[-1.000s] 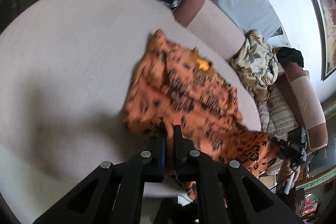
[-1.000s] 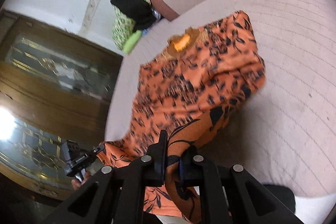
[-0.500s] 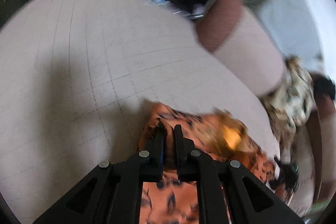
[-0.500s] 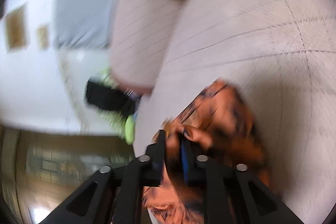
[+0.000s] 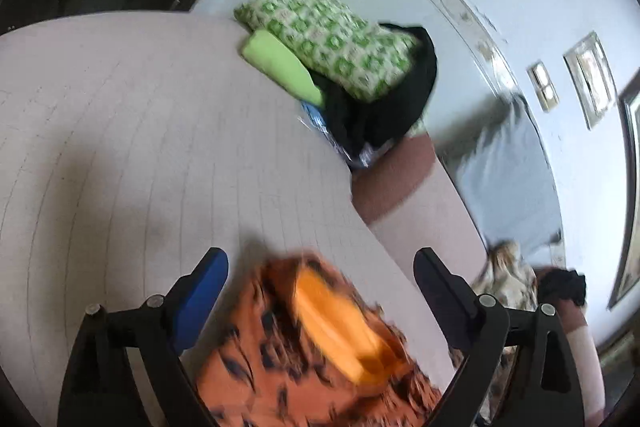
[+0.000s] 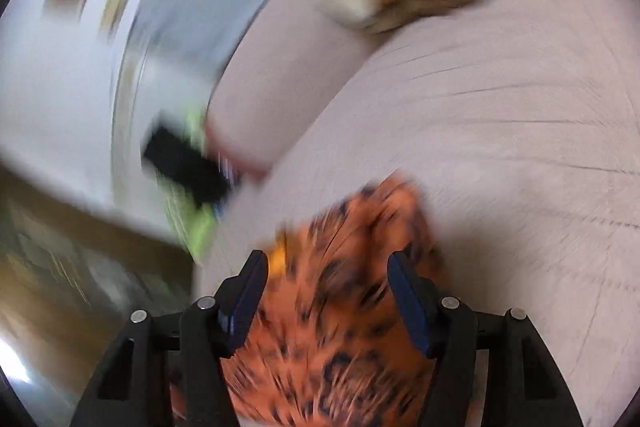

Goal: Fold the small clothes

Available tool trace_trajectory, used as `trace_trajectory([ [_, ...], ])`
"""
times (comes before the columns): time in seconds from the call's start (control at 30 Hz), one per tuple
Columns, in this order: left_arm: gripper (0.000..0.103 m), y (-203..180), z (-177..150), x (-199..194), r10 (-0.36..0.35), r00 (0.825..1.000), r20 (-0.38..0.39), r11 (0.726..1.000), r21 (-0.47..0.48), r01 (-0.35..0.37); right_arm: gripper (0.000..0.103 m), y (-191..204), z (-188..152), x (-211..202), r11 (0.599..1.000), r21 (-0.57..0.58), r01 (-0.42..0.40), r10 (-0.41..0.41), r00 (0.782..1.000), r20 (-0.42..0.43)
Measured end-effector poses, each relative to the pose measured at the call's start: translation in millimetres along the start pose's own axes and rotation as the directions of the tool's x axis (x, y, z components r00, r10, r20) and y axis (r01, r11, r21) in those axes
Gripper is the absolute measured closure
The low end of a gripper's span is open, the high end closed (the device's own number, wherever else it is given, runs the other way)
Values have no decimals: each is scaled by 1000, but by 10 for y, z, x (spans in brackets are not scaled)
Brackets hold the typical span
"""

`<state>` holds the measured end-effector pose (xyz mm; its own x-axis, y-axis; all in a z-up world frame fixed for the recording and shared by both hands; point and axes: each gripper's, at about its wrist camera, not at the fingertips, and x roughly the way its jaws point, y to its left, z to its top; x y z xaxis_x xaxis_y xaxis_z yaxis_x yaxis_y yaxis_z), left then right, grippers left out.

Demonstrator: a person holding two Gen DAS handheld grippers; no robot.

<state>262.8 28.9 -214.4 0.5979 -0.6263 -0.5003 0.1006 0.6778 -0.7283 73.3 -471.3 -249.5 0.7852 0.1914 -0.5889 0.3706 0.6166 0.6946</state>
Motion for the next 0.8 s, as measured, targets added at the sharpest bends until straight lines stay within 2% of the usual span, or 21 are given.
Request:
trace_trajectory([
  [0.03,9,-19,-60,-27,24,1000,-13,1000,-2,-24,37,315,-160,153,995,-98,2,-7,999,-54],
  [0.1,9,-62,-266,-57,89,996,-18,996,12,-88,39,754,-433,438,979,-206,-6,-20,992,-123],
  [0.17,9,-98,-491,16,205,976,-78,975,102,-196,41,1153,-686,845,962,-271,-29,-27,979,-201],
  [0.23,9,-108,-574,163,238,960,-146,962,173,-212,54,1424,-823,1201,952,-302,-52,-28,966,-255],
  [0.3,9,-31,-580,277,276,940,-201,953,188,-239,55,1575,-884,1547,949,-309,-58,-44,949,-313],
  [0.37,9,57,-545,356,322,918,-232,941,186,-283,58,1680,-912,1945,949,-311,-41,-87,919,-384],
  [0.4,9,80,-532,350,328,914,-240,939,191,-287,59,1657,-898,2058,952,-304,-26,-101,913,-396],
  [0.47,9,115,-477,375,356,902,-245,928,209,-310,63,1666,-713,2283,950,-313,7,-131,918,-375],
  [0.5,9,151,-471,359,381,892,-244,918,217,-333,67,1653,-596,2336,946,-322,41,-156,927,-340],
  [0.53,9,174,-456,394,400,882,-249,910,222,-350,68,1633,-453,2370,944,-318,90,-188,937,-294],
  [0.57,9,166,-450,409,407,876,-258,907,227,-355,68,1554,-194,2405,948,-270,168,-228,950,-212],
  [0.6,9,180,-457,439,411,869,-275,906,231,-355,68,1486,-13,2362,955,-213,207,-240,960,-144],
  [0.63,9,187,-466,483,409,864,-295,908,231,-351,68,1396,152,2293,965,-147,219,-233,969,-85],
  [0.7,9,167,-468,544,397,860,-320,914,226,-337,65,1278,343,2094,973,-72,221,-224,974,-25],
  [0.8,9,50,-469,586,411,863,-295,905,250,-346,65,1264,300,1720,971,-138,193,-194,981,7],
])
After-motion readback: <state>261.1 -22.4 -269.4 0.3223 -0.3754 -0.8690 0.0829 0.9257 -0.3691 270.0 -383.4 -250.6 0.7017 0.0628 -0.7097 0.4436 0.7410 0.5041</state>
